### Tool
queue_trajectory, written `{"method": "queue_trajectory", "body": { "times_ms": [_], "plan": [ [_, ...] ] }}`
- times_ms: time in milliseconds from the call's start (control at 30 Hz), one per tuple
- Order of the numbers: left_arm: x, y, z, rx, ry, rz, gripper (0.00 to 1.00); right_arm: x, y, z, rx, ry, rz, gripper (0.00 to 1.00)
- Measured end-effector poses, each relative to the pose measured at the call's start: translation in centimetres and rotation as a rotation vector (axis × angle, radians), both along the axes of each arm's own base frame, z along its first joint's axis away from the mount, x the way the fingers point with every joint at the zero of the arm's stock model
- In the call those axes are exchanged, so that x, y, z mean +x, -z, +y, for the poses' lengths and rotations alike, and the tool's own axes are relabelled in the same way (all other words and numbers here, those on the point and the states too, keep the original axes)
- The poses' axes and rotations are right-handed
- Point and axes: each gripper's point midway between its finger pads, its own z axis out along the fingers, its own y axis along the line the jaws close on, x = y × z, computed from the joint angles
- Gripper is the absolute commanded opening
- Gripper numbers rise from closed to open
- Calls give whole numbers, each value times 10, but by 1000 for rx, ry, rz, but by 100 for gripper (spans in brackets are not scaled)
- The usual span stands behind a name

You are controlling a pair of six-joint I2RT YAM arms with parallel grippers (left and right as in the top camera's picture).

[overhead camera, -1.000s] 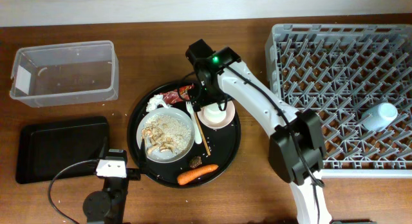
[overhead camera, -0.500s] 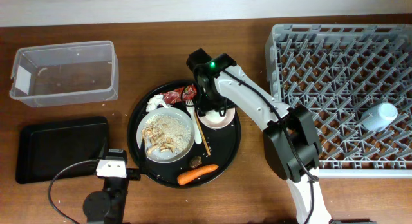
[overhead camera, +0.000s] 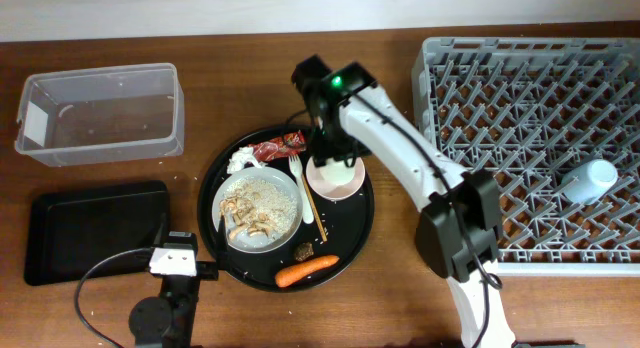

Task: Sort waste into correct bins and load items into the dishwasher rack
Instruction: 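Carry the white cup to the rack and place it upside down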

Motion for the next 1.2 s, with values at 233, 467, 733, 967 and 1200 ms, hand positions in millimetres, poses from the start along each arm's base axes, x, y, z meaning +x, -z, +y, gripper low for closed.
{"method": "queue_trajectory", "body": {
  "times_ms": [233, 467, 733, 967, 1200],
  "plan": [
    [0, 0, 0, 0, 0, 0, 99, 52, -132, -99, 91, 175, -229, 61],
    [0, 0, 0, 0, 0, 0, 99, 63, -156, -325, 43, 635, -325, 61],
    [0, 0, 0, 0, 0, 0, 100, -45, -133, -544, -31, 1176, -294, 61],
    [0, 0, 0, 0, 0, 0, 99, -75, -58, -565, 46, 1280, -139, 84],
    [0, 0, 0, 0, 0, 0, 99, -71, -56, -549, 93, 1257, -104, 100]
  ]
}}
